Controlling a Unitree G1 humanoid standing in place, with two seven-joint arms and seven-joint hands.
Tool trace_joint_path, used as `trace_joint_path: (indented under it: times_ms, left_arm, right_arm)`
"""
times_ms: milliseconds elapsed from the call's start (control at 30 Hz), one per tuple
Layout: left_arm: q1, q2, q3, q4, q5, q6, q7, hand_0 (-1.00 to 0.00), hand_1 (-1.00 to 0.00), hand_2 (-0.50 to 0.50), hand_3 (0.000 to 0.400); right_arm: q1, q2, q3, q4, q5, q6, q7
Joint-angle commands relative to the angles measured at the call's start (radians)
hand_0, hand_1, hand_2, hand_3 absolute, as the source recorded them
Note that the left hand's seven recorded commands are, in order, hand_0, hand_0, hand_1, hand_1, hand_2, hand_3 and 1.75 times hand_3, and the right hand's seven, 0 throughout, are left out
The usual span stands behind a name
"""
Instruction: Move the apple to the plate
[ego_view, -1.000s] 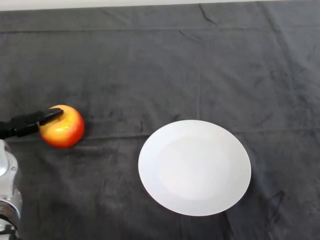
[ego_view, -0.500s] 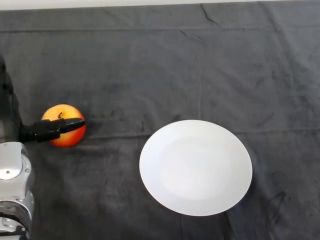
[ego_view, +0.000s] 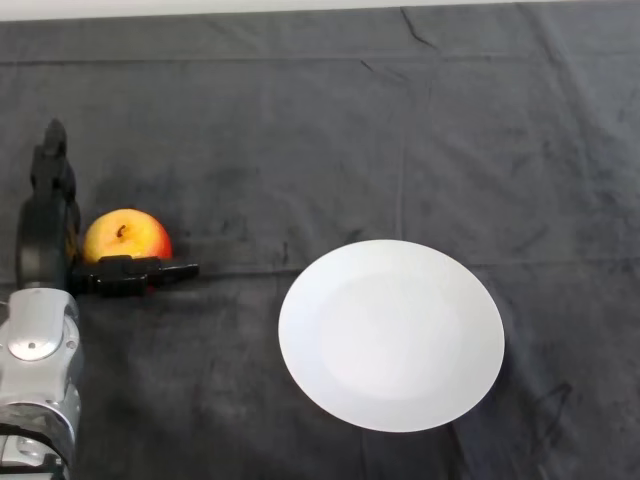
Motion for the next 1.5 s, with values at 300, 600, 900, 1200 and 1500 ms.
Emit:
trace_joint_path:
  times_ms: [300,600,900,1200,1500]
  left_arm:
    - [0.003,0.004,-0.067,0.053,0.049,0.105,-0.026,0.00,0.00,0.00,0.000]
    - [-0.007,0.007,-0.107,0.053,0.089,0.174,-0.020,0.00,0.00,0.00,0.000]
    - [-0.005,0.016,-0.138,0.037,0.124,0.191,-0.006,-1.00,-0.93,-0.04,0.400]
    - [0.001,0.022,-0.161,0.022,0.153,0.186,0.017,-1.00,-1.00,0.00,0.400]
    - [-0.023,0.037,-0.169,0.007,0.171,0.183,0.043,-1.00,-1.00,0.00,0.400]
  right_arm:
    - [0.036,-0.017,-0.0046,0.005,0.0084,-0.007,0.0001]
    - [0.036,-0.016,-0.0045,0.004,0.0085,-0.007,-0.0002]
    - [0.036,-0.016,-0.0043,0.003,0.0086,-0.007,-0.0005]
    - [0.036,-0.016,-0.0042,0.003,0.0087,-0.007,-0.0007]
    - [0.036,-0.016,-0.0041,0.002,0.0089,-0.007,-0.0009]
